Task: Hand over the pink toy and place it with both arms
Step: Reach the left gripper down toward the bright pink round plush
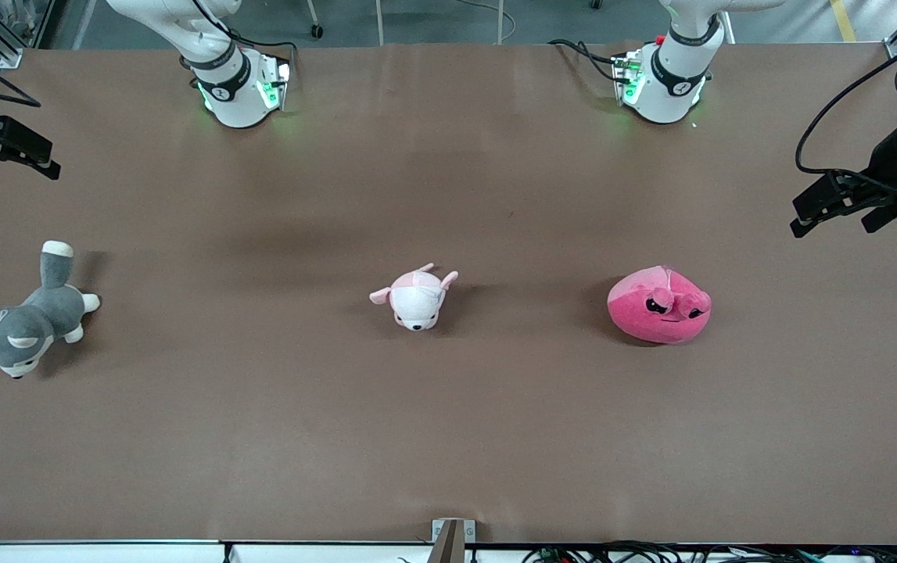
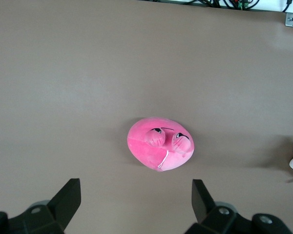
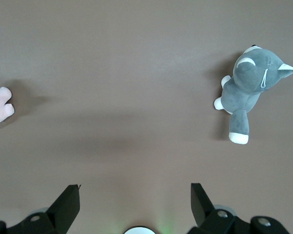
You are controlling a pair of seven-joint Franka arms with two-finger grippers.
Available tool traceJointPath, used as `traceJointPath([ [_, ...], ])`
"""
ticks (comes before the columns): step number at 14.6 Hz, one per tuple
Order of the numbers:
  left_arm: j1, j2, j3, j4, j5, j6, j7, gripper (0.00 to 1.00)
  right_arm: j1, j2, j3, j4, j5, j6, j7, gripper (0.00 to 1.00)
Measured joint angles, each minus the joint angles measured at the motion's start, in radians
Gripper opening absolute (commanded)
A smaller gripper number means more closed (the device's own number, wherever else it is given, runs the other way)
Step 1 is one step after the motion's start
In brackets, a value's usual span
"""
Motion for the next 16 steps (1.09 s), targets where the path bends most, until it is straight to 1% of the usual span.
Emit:
traceJointPath([
  [5, -0.002, 0.013, -0.003, -0.005, 0.000, -0.001, 0.000, 1.00, 0.000, 0.000, 0.001, 0.000, 0.010, 0.000, 0.000, 1.00],
  [10, -0.008, 0.142, -0.006, -0.014, 0.000, 0.003, 0.004, 1.00, 0.000, 0.000, 0.000, 0.000, 0.023, -0.001, -0.001, 1.00],
  [16, -0.012, 0.210, -0.008, -0.014, 0.000, -0.005, 0.004, 1.00, 0.000, 0.000, 0.000, 0.000, 0.023, -0.005, -0.001, 1.00],
])
